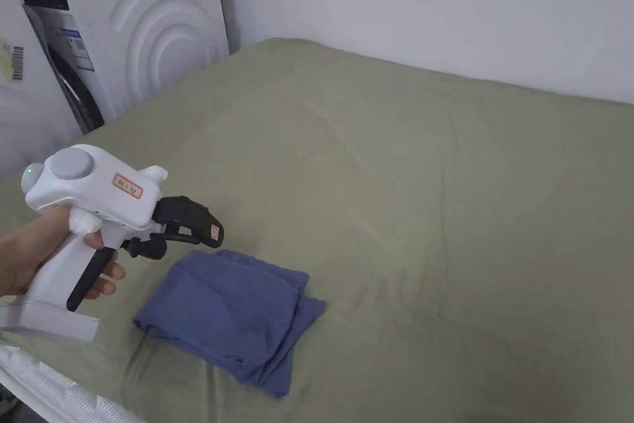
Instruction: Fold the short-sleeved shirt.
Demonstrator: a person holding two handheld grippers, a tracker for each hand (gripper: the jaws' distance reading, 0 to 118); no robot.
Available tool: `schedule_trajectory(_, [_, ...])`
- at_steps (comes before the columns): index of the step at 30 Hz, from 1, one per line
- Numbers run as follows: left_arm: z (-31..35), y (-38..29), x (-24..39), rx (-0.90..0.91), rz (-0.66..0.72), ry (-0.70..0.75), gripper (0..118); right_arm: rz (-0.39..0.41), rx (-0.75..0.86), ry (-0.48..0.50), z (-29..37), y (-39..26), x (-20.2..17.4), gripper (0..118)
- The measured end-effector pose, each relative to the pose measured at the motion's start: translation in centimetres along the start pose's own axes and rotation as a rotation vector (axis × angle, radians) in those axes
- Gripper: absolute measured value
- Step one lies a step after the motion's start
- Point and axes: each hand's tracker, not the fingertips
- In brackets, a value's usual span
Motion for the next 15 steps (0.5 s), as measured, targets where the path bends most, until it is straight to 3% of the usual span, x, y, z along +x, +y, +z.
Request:
schedule_trajectory(5, [1.9,-2.5,3.5,0.049,-0.053,0.009,116,0.028,0.038,0.025,1.6,0.6,-0.6,0])
schedule_trajectory(6, [2.2,-3.2,4.4,0.063,-0.067,-0.012,111,0.032,0.049,0.029,1.9,0.8,-0.8,0])
schedule_trajectory(7, [2.4,-3.8,5.9,0.078,-0.078,-0.061,88,0.038,0.063,0.034,2.3,0.9,-1.1,0])
schedule_trajectory(9, [2.6,-5.5,8.8,0.098,-0.105,-0.129,14,0.064,0.099,0.028,3.3,1.2,-1.5,0])
schedule_trajectory(10, [2.3,-6.6,10.9,0.119,-0.135,-0.134,2,0.084,0.119,0.020,3.8,1.3,-2.1,0])
schedule_trajectory(12, [1.4,-8.8,15.4,0.178,-0.217,-0.120,2,0.123,0.155,0.000,4.6,1.6,-3.3,0])
schedule_trajectory(15, [0.4,-11.9,21.2,0.205,-0.238,-0.218,2,0.226,0.224,-0.093,5.8,1.9,-5.7,0])
